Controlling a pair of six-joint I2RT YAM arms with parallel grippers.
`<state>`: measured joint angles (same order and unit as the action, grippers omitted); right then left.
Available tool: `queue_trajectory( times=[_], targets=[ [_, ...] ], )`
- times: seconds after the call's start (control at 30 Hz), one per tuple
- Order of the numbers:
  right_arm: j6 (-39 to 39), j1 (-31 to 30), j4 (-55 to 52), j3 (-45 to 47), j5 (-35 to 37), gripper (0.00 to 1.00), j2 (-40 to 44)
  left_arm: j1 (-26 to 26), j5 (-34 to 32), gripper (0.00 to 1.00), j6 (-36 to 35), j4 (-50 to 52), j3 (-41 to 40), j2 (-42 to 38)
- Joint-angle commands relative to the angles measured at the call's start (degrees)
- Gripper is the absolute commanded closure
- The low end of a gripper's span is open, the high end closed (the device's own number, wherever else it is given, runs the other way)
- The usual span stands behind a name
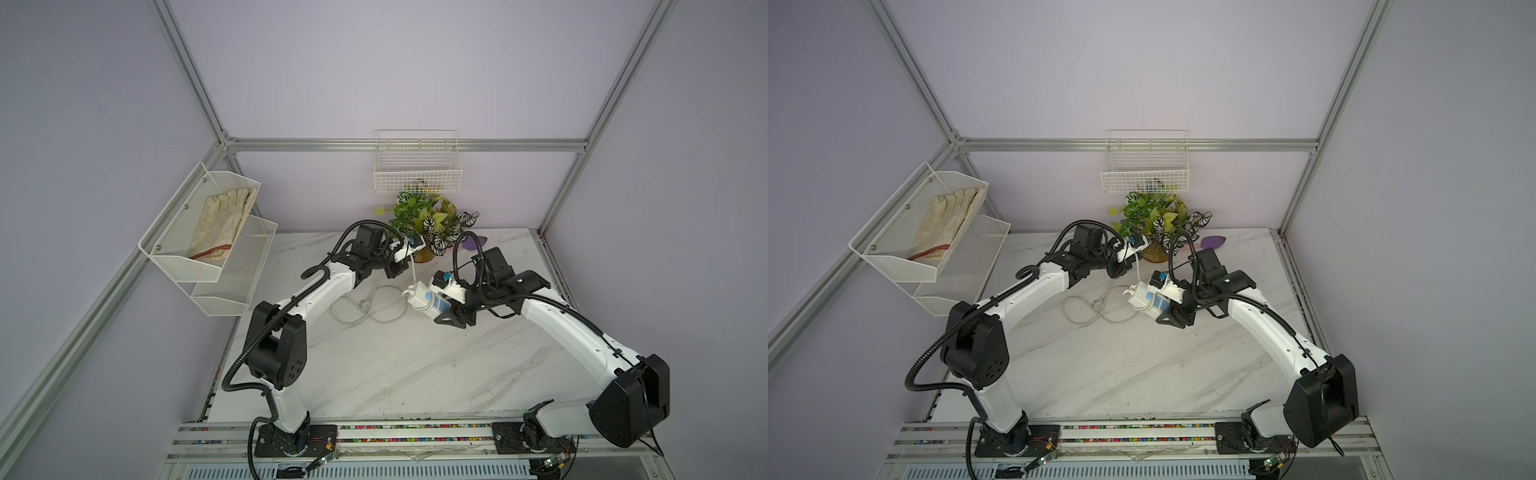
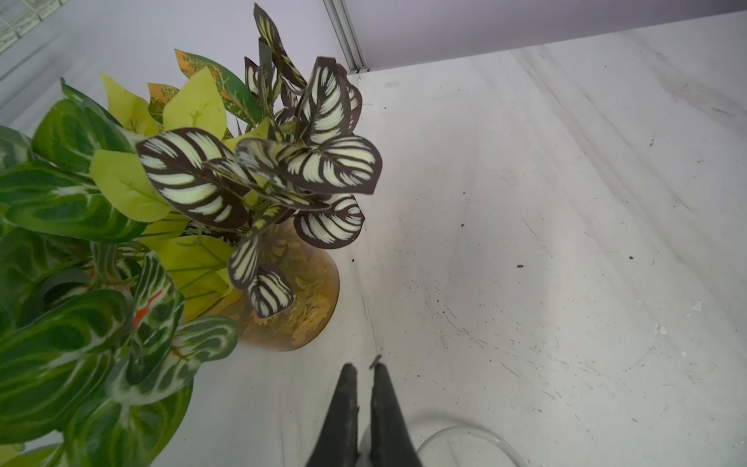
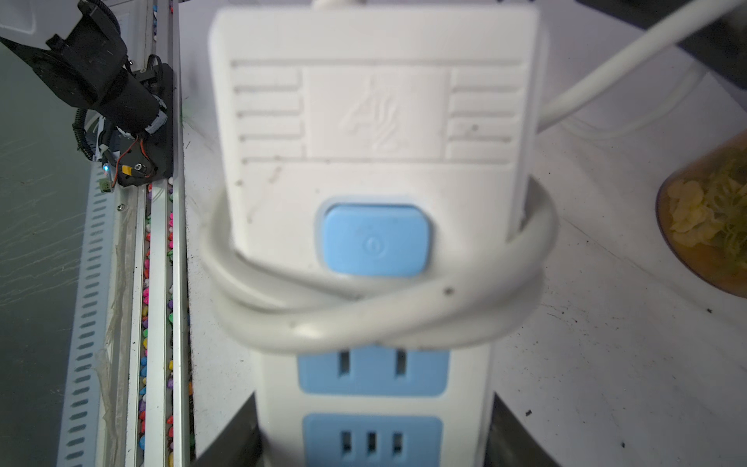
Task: Wrap the cord around the power strip
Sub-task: Wrap the power cord around the power strip.
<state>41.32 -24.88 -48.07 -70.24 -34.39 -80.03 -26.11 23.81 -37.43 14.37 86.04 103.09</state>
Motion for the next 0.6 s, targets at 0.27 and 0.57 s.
queue_trajectory(
  times=[0.27, 0.57],
  targets=[
    [3.97, -1.49, 3.22, 1.15, -3.49, 1.00, 7.89, -0.41, -2.35, 1.00, -6.97, 0.86, 3.85, -1.00],
    [9.83, -4.94, -2.92, -0.60, -3.78, 1.00, 2.28, -1.44, -3.52, 1.00, -6.77, 2.15, 8.96, 2.37]
  ],
)
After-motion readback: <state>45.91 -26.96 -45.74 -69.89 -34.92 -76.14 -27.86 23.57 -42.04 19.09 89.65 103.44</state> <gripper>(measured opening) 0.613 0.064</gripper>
